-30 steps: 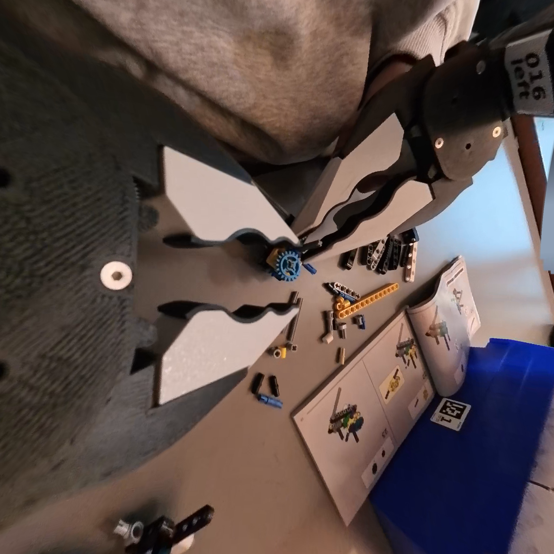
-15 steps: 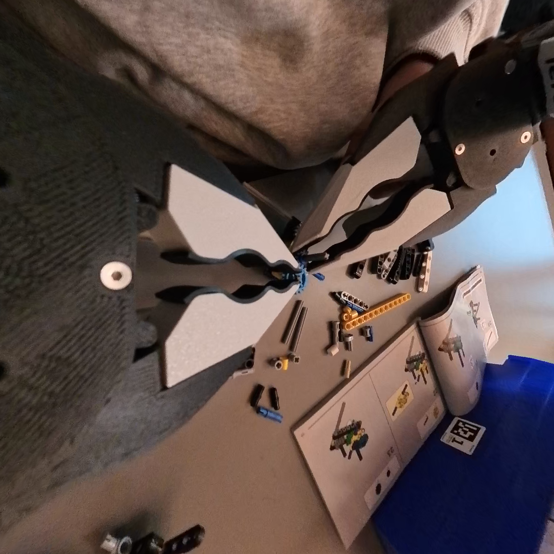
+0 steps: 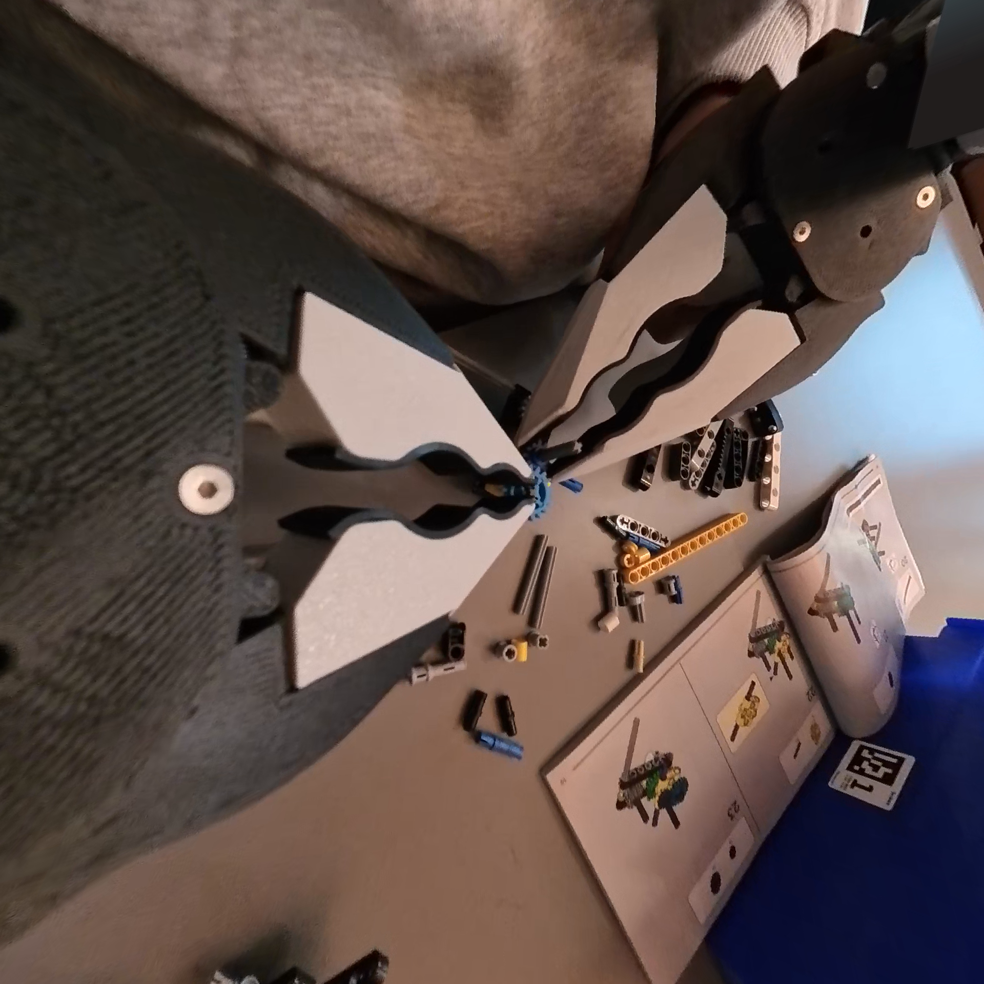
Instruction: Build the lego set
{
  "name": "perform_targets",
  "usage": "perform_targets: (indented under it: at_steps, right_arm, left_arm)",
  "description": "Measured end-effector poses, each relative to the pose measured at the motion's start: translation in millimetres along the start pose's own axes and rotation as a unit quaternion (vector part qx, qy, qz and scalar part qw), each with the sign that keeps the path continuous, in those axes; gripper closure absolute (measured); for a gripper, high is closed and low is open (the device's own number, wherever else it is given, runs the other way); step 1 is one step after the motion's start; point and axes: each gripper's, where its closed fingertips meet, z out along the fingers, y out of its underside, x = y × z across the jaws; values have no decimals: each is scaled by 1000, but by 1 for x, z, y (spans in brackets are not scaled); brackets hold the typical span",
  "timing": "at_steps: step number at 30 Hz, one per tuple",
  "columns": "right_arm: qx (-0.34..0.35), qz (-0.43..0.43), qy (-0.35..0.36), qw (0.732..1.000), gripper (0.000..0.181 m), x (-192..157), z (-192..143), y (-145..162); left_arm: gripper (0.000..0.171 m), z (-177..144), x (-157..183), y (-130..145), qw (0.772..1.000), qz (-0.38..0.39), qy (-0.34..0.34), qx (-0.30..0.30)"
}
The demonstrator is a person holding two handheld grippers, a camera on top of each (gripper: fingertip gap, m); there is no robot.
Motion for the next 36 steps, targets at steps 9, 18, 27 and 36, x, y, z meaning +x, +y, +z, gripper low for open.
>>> perform_targets:
  at_steps: [9,18,27,36]
  right_arm:
    - [-13,-11,25,1000,178,0,0,1]
    - [-43,16,30,999,179,-1,-1,1]
    - [-114,-61,50,990,153,7,-10,-1]
    - [-222,-115,-51,967,164,1,-5,2]
  left_arm:
    - [159,0,0,0,1000,7,-7,0]
    - [159,0,1,0,1000,17,-11,0]
    - [159,0,2,0,1000,22,-11,0]
    - [159,0,2,0,1000,19,-2,0]
